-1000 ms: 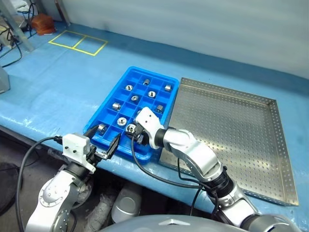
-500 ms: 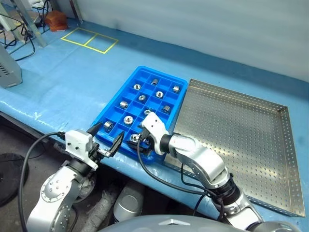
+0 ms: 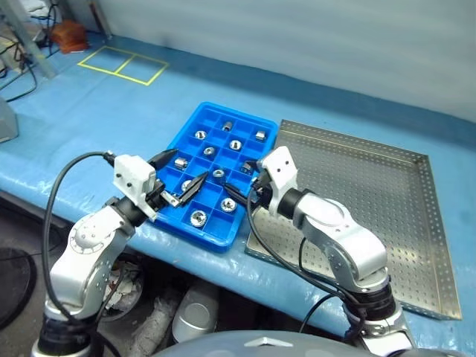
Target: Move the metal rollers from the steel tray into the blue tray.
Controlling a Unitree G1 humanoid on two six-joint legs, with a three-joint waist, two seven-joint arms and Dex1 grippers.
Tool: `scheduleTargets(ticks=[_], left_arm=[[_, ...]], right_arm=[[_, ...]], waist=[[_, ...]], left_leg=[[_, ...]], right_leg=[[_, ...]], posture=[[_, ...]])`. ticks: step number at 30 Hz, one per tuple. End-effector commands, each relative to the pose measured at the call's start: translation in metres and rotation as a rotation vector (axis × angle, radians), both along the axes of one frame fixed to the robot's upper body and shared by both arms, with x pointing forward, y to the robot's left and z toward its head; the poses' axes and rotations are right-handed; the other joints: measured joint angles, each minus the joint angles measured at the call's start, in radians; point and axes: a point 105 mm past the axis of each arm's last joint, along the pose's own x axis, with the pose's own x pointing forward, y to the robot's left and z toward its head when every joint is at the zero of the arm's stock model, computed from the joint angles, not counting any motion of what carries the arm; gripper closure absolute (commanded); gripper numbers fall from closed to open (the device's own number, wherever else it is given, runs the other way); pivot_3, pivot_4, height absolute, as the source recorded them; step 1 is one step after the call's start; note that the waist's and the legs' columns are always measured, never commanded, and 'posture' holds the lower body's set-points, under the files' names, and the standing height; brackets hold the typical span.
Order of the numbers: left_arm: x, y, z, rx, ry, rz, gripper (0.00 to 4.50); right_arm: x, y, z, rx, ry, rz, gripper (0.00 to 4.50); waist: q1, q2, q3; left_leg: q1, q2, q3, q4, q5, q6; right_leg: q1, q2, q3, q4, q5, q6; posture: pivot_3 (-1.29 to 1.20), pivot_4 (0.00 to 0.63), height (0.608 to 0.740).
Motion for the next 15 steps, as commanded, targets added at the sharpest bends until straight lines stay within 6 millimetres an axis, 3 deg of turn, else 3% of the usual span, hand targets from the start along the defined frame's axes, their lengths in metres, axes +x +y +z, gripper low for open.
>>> scheduleTargets(ticks=[1, 7, 11, 15], left_arm=[[0.015, -0.015, 0.004, 0.017, -0.036, -0.059, 0.00], [0.046, -0.036, -0.001, 0.014, -0.035, -0.046, 0.00], [0.055, -0.047, -0.009, 0.027, -0.017, -0.059, 0.00], [0.056, -0.052, -0.012, 0.028, -0.009, -0.076, 0.00]], right_arm=[[-0.004, -0.022, 0.014, 0.002, -0.064, -0.095, 0.03], [-0.016, -0.048, 0.007, -0.033, -0.053, -0.222, 0.03], [-0.025, -0.064, -0.002, -0.034, -0.025, -0.306, 0.03], [-0.032, -0.072, -0.009, -0.036, -0.002, -0.355, 0.03]], waist=[[-0.038, 0.000, 0.000], [-0.177, 0.000, 0.000], [-0.266, 0.000, 0.000], [-0.312, 0.000, 0.000]], left_leg=[[0.000, 0.000, -0.001, 0.000, 0.000, 0.000], [0.000, -0.003, -0.004, 0.001, 0.000, 0.001], [0.002, -0.004, -0.005, 0.000, 0.000, 0.001], [0.005, -0.003, -0.005, 0.000, 0.001, 0.002]], right_leg=[[0.001, 0.000, 0.000, 0.000, 0.000, 0.000], [0.003, 0.000, 0.002, 0.000, 0.003, 0.005], [0.003, 0.000, 0.005, 0.001, 0.004, 0.005], [0.003, 0.001, 0.007, 0.003, 0.004, 0.006]], posture=[[0.14, 0.150, 0.740], [0.05, 0.150, 0.740], [0.02, 0.150, 0.740], [0.00, 0.150, 0.740]])
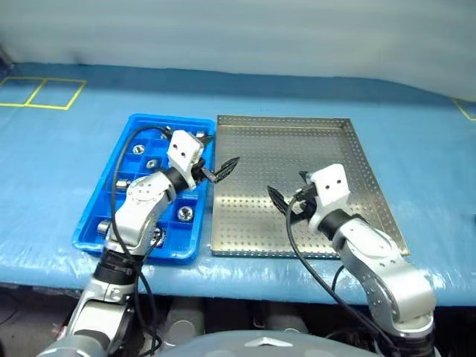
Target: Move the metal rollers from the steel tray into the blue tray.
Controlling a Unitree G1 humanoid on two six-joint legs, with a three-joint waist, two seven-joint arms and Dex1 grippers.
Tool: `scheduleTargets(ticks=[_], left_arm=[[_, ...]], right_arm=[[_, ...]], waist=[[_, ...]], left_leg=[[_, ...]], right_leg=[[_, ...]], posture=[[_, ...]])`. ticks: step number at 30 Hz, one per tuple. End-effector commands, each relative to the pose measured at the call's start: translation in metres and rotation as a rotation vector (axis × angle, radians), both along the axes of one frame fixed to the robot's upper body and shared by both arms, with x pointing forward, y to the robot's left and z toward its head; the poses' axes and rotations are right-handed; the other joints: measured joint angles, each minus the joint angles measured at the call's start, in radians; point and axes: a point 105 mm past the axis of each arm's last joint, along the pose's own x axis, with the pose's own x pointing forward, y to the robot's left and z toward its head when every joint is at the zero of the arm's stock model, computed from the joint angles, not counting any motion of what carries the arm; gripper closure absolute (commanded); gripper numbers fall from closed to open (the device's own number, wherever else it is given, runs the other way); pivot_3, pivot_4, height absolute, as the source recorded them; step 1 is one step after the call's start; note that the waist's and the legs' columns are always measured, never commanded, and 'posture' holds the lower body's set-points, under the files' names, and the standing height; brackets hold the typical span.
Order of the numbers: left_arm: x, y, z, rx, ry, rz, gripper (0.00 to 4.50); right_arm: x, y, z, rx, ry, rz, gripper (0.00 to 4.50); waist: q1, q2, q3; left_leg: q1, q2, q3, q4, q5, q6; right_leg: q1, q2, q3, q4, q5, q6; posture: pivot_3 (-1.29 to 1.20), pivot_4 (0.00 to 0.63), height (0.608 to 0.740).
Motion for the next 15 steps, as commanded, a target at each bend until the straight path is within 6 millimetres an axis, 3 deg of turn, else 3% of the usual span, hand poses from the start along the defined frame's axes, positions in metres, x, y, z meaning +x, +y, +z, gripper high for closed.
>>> scheduleTargets(ticks=[1, 15], left_arm=[[0.000, -0.004, 0.010, -0.004, -0.048, -0.023, 0.00], [-0.008, 0.012, 0.005, 0.003, -0.032, 0.035, 0.00]], right_arm=[[-0.007, -0.005, 0.011, 0.006, -0.052, -0.036, 0.03], [-0.003, 0.000, 0.007, 0.008, -0.038, -0.021, 0.03]], waist=[[-0.009, 0.000, 0.000], [-0.013, 0.000, 0.000]], left_leg=[[0.001, 0.000, 0.000, 0.000, 0.000, 0.000], [0.003, -0.002, 0.006, 0.001, 0.005, 0.002]], right_leg=[[0.000, 0.000, 0.000, 0.001, 0.000, 0.000], [0.000, -0.001, 0.008, 0.003, 0.000, 0.000]], posture=[[0.00, 0.150, 0.740], [0.05, 0.150, 0.740]])
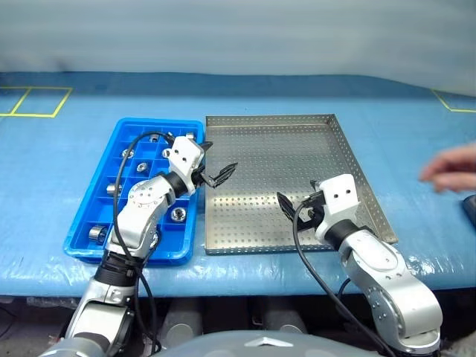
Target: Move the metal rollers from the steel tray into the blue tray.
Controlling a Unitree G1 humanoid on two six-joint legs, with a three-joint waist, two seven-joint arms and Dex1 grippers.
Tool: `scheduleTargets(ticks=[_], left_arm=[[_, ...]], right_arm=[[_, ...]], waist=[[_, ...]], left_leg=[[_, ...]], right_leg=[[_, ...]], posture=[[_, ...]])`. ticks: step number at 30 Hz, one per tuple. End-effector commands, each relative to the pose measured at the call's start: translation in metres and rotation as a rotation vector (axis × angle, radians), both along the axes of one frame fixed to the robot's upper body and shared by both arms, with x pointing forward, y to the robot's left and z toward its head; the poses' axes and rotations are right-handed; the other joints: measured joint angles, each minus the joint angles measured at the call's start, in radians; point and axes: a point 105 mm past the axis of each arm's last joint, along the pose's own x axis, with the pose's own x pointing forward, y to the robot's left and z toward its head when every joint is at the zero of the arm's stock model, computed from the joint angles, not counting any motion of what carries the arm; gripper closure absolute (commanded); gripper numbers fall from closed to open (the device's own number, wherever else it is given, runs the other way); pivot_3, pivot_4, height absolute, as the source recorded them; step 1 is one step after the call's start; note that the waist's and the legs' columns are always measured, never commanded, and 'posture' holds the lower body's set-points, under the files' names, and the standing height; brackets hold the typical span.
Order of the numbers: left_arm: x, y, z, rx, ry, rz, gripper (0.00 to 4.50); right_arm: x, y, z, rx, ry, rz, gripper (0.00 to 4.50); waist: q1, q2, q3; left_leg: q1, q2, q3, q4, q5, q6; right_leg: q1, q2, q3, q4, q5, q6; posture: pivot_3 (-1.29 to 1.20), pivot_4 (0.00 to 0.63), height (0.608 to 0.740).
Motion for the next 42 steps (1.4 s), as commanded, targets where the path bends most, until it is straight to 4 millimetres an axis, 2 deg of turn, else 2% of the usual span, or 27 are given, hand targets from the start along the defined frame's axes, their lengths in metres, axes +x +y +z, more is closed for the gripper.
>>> scheduleTargets(ticks=[1, 21, 38, 42], left_arm=[[-0.004, 0.003, 0.016, -0.007, -0.062, 0.010, 0.00], [-0.006, 0.007, 0.017, -0.006, -0.064, 0.034, 0.00], [0.003, 0.060, 0.031, 0.019, -0.122, 0.244, 0.00], [0.004, 0.067, 0.033, 0.022, -0.131, 0.275, 0.00]], right_arm=[[0.002, 0.003, 0.010, 0.004, -0.046, 0.017, 0.03], [0.004, 0.005, 0.005, -0.004, -0.027, 0.026, 0.03], [0.003, 0.007, 0.001, -0.007, -0.007, 0.039, 0.03], [0.003, 0.009, 0.000, -0.009, -0.006, 0.046, 0.03]], waist=[[0.004, 0.000, 0.000], [0.020, 0.000, 0.000], [0.020, 0.000, 0.000], [0.021, 0.000, 0.000]], left_leg=[[0.000, 0.000, 0.000, 0.000, 0.000, 0.000], [0.000, 0.000, 0.002, 0.000, 0.000, 0.001], [0.000, 0.000, 0.002, 0.000, 0.000, 0.001], [0.000, 0.000, 0.003, 0.000, 0.000, 0.001]], right_leg=[[0.000, 0.000, 0.000, 0.000, 0.000, 0.000], [-0.001, 0.000, 0.003, 0.000, 0.000, 0.000], [-0.001, 0.000, 0.003, 0.000, 0.000, 0.000], [-0.001, 0.000, 0.003, 0.000, 0.000, 0.000]], posture=[[0.05, 0.150, 0.740], [0.07, 0.150, 0.740], [0.08, 0.150, 0.740], [0.09, 0.150, 0.740]])
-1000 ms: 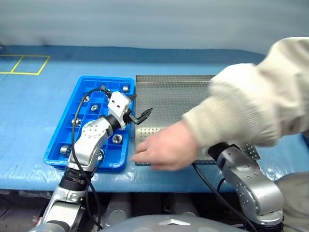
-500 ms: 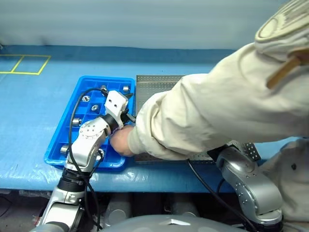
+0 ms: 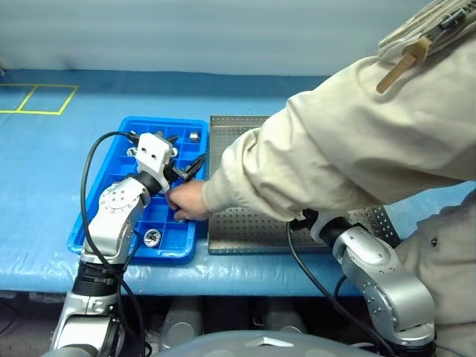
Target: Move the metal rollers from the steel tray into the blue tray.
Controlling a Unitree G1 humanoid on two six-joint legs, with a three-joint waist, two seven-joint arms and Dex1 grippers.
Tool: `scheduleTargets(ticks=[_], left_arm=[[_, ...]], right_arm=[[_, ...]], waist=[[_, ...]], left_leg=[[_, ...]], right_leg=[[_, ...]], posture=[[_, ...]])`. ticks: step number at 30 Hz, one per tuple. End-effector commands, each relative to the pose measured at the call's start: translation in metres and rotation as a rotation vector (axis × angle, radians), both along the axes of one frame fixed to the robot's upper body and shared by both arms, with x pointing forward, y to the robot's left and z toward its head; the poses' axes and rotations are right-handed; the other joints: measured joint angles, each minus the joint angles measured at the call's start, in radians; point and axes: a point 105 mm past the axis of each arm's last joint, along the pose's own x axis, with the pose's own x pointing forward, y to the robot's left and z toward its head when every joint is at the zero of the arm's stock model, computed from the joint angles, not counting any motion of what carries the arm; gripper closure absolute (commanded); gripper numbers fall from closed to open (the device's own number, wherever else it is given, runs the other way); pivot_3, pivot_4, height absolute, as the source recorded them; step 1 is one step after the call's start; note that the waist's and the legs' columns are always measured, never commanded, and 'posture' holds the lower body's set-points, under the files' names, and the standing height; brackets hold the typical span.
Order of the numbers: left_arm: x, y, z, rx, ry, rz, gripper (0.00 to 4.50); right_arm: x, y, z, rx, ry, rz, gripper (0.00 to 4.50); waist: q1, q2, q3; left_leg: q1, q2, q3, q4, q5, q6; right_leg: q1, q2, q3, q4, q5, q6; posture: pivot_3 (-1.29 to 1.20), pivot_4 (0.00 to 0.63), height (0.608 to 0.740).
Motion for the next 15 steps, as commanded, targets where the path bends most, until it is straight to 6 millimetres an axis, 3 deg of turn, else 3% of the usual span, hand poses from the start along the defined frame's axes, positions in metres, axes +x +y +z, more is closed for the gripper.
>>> scheduleTargets(ticks=[1, 15], left_arm=[[-0.0026, 0.0037, 0.0182, 0.010, -0.074, 0.017, 0.00], [-0.0031, 0.0016, 0.0178, 0.013, -0.074, 0.006, 0.00]], right_arm=[[-0.0005, 0.0030, 0.0076, -0.001, -0.035, 0.015, 0.03], [-0.0015, 0.0017, 0.0079, -0.008, -0.035, 0.012, 0.03]], waist=[[0.002, 0.000, 0.000], [0.003, 0.000, 0.000]], left_leg=[[0.000, 0.000, 0.000, 0.000, 0.000, 0.000], [0.000, 0.000, 0.000, 0.000, 0.000, 0.000]], right_leg=[[0.000, 0.000, 0.000, 0.000, 0.000, 0.000], [0.000, 0.000, 0.000, 0.000, 0.000, 0.000]], posture=[[0.09, 0.150, 0.740], [0.08, 0.150, 0.740]])
